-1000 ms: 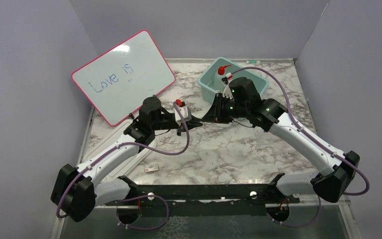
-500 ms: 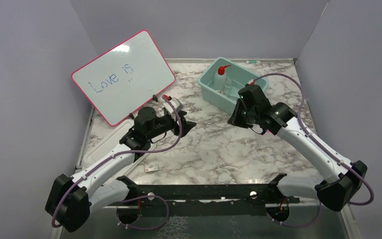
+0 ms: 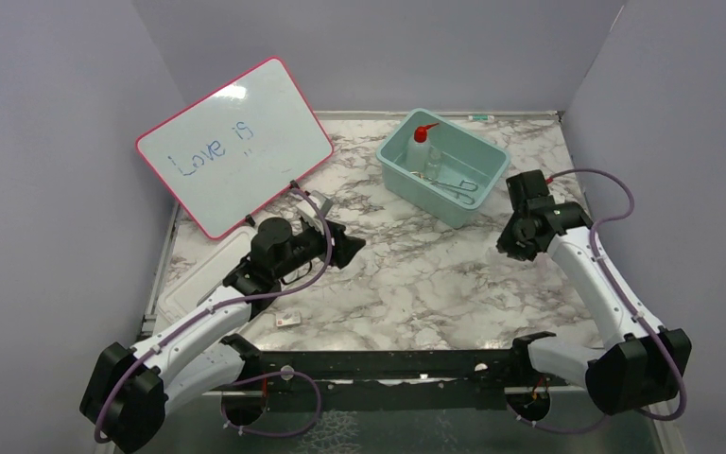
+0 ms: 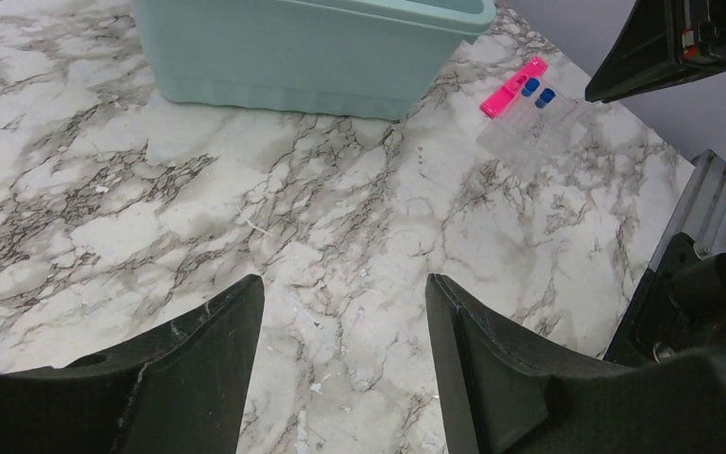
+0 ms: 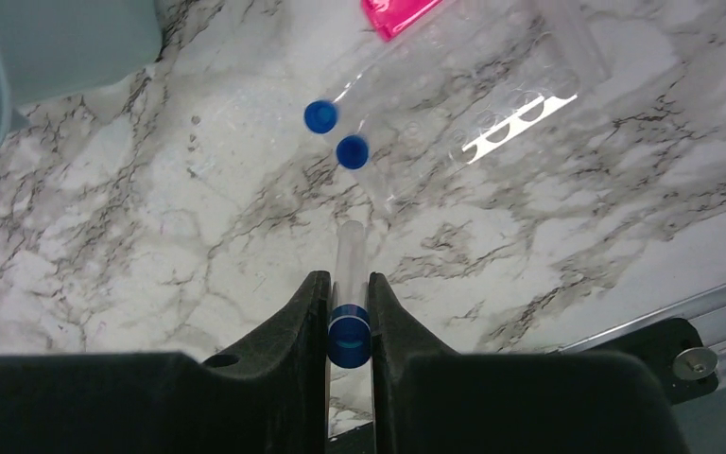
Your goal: Organize the chemistry lab equipment
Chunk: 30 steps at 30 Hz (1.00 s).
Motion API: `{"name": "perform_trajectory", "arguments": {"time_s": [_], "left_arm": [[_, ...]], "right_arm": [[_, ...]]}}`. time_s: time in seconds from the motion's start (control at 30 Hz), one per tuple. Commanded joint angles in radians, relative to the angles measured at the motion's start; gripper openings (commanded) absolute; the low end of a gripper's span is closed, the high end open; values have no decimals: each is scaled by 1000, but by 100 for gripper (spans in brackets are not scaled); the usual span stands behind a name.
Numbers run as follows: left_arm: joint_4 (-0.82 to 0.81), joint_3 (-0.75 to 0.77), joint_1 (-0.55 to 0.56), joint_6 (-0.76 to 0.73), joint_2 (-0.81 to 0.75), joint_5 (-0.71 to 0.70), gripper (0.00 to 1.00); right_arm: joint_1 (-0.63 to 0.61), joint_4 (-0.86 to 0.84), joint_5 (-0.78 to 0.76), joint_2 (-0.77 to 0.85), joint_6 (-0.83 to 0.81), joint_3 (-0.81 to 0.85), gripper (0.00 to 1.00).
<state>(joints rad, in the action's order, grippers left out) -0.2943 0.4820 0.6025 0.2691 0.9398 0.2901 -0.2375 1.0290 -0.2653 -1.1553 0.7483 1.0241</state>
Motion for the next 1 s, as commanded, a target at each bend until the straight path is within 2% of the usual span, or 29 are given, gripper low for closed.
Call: {"name": "perform_trajectory", "arguments": {"time_s": [0.0,0.4,0.97], "left_arm": [[-36,14,2,14,12,-24,66],[-35,32,2,-5,51,-16,66],[-31,39,2,-5,60,-2,64]], "right_arm": [[73,-41,-25,-7,-59,-12,11],[116,-156,16,-64,-95,-81,11],[118,-218,-1,-101,-121,-144,12]]}}
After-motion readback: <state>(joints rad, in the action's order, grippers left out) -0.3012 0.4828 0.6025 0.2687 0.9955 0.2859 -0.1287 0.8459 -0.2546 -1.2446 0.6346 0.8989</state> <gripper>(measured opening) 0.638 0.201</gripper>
